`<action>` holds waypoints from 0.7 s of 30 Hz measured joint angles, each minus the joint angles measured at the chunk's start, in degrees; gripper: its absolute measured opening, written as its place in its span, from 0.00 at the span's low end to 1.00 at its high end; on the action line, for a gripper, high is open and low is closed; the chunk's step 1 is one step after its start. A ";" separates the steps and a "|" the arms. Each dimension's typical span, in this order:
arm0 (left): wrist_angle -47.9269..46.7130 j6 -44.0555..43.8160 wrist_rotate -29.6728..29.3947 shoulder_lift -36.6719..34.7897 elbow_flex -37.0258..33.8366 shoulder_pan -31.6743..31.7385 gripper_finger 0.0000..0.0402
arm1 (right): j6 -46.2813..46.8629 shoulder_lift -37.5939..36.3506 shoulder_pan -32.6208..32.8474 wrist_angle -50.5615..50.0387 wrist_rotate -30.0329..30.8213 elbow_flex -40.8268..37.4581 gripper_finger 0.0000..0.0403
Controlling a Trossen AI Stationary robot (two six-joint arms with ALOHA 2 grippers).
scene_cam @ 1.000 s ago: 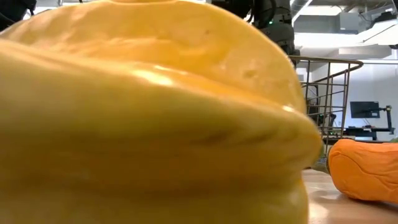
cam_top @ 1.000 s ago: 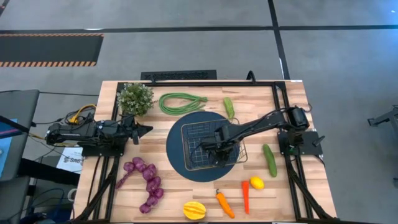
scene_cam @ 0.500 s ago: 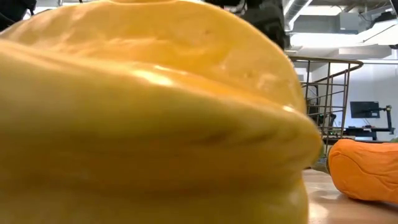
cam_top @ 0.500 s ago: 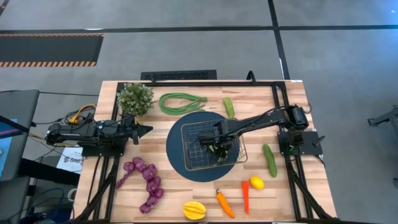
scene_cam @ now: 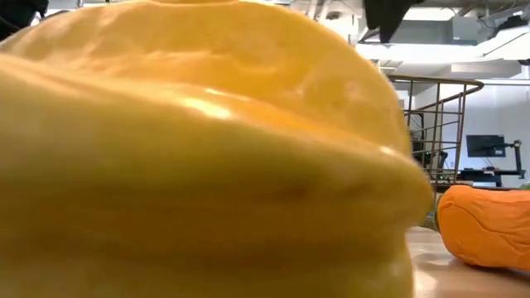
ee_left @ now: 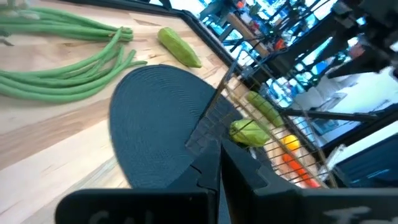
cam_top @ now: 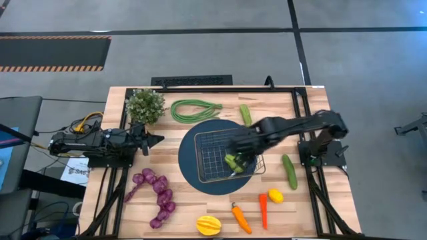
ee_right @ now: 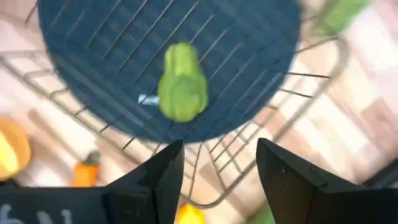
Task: Build produce basket
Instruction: Put the bottom green cucumber into the gold wire basket
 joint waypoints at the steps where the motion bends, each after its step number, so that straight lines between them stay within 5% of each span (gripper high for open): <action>1: -0.25 -0.02 0.18 0.06 0.00 0.00 0.00 | 3.06 -1.71 0.61 -0.12 0.34 -0.88 0.54; 10: -0.65 -0.02 0.85 -0.25 -0.02 -0.02 0.00 | 21.75 -18.88 5.34 -0.33 3.75 -17.86 0.54; 21: -0.26 -0.57 0.94 -0.25 -0.02 -0.02 0.00 | 18.66 -29.06 -0.63 -0.13 13.44 -23.39 0.54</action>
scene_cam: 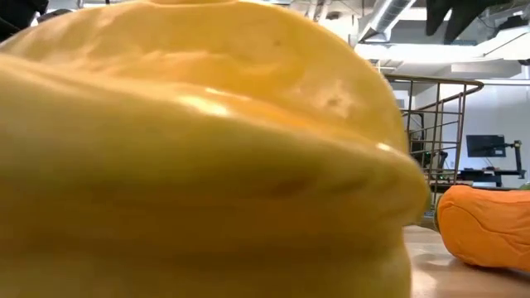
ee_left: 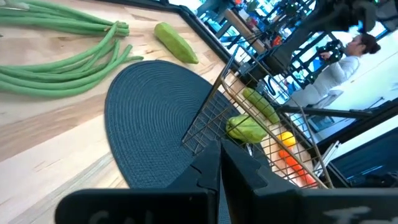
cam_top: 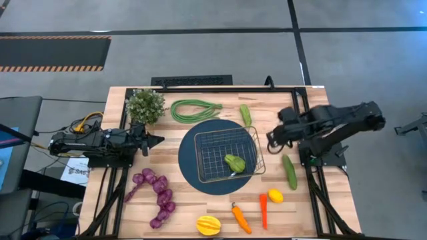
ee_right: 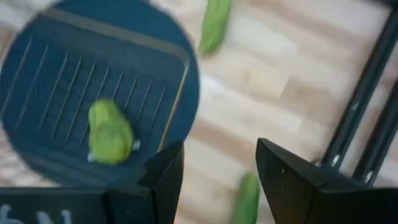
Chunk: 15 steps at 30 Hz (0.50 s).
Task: Build produce basket
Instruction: Put the bottom green cucumber into the gold wire basket
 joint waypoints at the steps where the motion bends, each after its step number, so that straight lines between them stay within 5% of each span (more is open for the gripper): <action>1: -0.01 0.00 -0.02 0.00 0.00 0.00 0.00 | -1.35 -0.65 -1.46 0.23 0.66 0.00 0.54; 10: -0.02 0.00 -1.29 0.00 0.00 0.00 0.00 | -21.54 -1.31 -19.95 9.67 -0.89 0.00 0.54; 15: -0.05 0.00 -1.46 0.00 0.00 0.01 0.00 | -28.31 0.13 -28.99 10.23 -9.67 -0.02 0.54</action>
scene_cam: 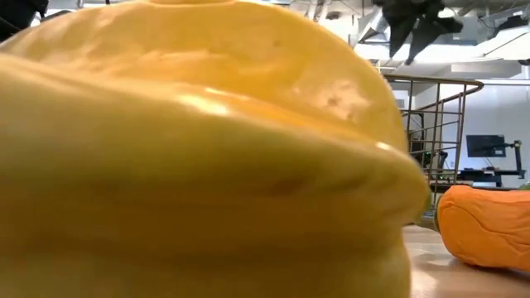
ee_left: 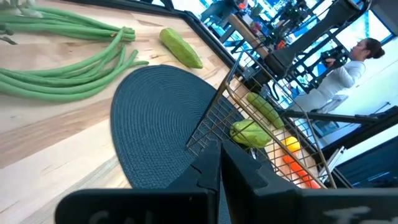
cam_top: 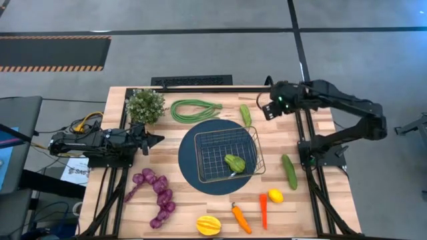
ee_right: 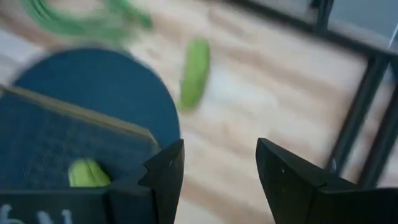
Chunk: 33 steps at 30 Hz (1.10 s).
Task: Build produce basket
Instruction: Put the bottom green cucumber into the gold wire basket
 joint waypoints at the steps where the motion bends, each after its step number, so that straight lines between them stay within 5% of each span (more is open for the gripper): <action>1: -0.02 0.00 -0.01 0.00 0.00 0.00 0.00 | 0.14 0.01 -0.84 -1.97 -1.72 -0.09 0.54; 6: -0.48 0.25 -0.06 0.00 0.00 0.00 0.00 | 6.68 -0.17 2.45 -10.38 -5.74 -0.14 0.54; 13: -0.45 0.39 -1.27 0.00 0.00 -0.01 0.00 | 24.49 -2.43 17.60 -10.36 -8.62 -7.24 0.53; 21: -0.41 0.42 -1.38 0.00 0.00 -0.01 0.00 | 48.62 -4.64 35.85 3.36 -13.14 -22.12 0.51; 33: -0.38 0.40 -1.36 0.00 0.00 0.01 0.00 | 66.76 -4.92 46.98 12.68 -15.44 -35.14 0.55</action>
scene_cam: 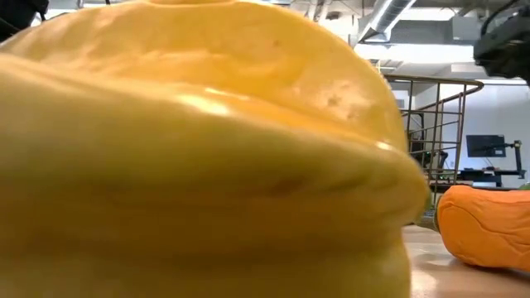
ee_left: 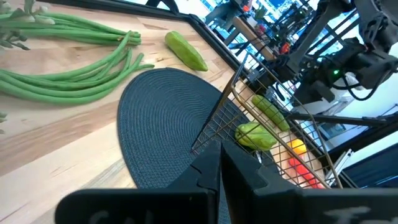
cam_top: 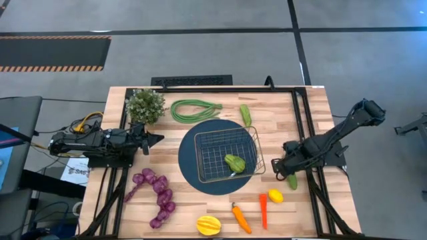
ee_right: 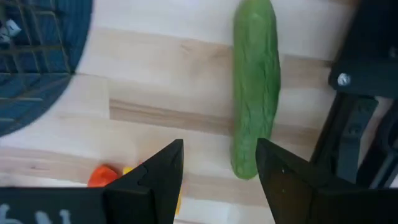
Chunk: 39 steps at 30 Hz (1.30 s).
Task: Build produce basket
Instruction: Put the bottom green cucumber into the gold wire basket
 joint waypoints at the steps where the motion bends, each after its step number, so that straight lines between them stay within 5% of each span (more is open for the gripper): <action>1: 0.00 -0.03 0.01 0.00 0.00 0.00 0.00 | 0.60 -0.07 0.26 0.11 -0.01 -0.62 0.55; 24: 0.00 -0.31 0.07 0.00 0.00 0.00 0.00 | 2.67 0.01 -0.28 16.67 -3.40 -17.31 0.54; 27: 0.02 -0.44 0.05 0.00 0.00 -0.02 0.00 | 3.81 0.01 -0.30 16.89 -4.52 -17.70 0.48; 33: 1.10 -0.42 0.23 0.00 0.00 0.00 0.00 | 3.36 -0.54 -0.28 19.01 -5.21 -17.75 0.18; 39: 10.59 2.45 2.98 -0.02 0.02 -0.01 0.00 | 0.71 -1.26 -0.28 15.87 -4.05 -12.27 0.18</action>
